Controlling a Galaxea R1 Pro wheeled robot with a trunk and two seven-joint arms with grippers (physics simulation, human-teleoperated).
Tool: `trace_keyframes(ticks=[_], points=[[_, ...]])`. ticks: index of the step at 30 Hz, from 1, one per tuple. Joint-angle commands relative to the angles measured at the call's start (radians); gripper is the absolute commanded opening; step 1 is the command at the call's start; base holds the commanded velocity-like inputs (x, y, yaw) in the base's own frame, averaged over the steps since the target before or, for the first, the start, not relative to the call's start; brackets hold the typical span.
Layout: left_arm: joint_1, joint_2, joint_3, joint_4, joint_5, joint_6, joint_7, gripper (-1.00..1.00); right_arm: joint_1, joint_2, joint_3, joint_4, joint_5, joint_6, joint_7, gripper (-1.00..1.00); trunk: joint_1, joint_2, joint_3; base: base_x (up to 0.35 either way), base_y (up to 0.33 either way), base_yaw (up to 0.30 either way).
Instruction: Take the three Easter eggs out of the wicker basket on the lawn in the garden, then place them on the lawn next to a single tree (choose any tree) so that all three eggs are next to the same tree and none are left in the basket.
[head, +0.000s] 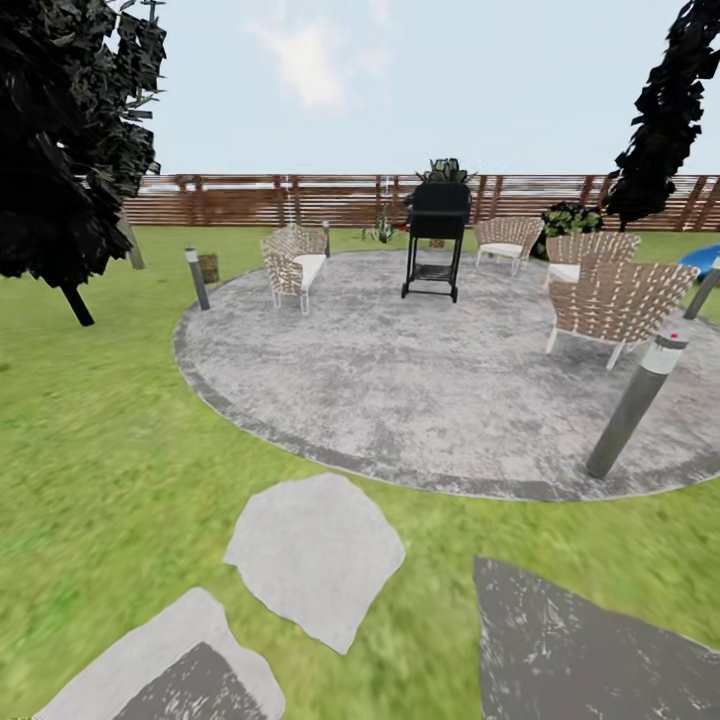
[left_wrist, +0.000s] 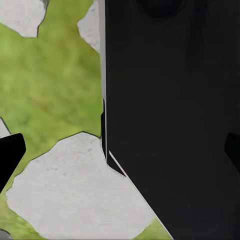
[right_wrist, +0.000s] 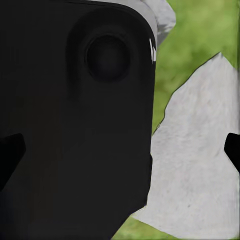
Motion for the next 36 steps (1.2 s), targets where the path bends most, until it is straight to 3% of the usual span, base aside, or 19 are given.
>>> trace_keyframes(ticks=[1, 25, 36], points=[[-0.001, 0.0, 0.001, 0.0, 0.001, -0.001, -0.001, 1.0, 0.0, 0.0, 0.0, 0.001, 0.0, -0.003, 0.0, 1.0, 0.001, 0.0, -0.001, 0.322, 0.0, 0.276], [-0.001, 0.0, 0.001, 0.0, 0.001, -0.001, -0.001, 1.0, 0.0, 0.0, 0.0, 0.001, 0.0, -0.003, 0.0, 1.0, 0.001, 0.0, -0.001, 0.322, 0.0, 0.119], [-0.001, 0.0, 0.001, 0.001, 0.001, -0.001, -0.001, 1.0, 0.0, -0.001, -0.001, 0.001, 0.0, -0.003, 0.0, 1.0, 0.001, 0.0, -0.001, 0.322, 0.0, 0.012]])
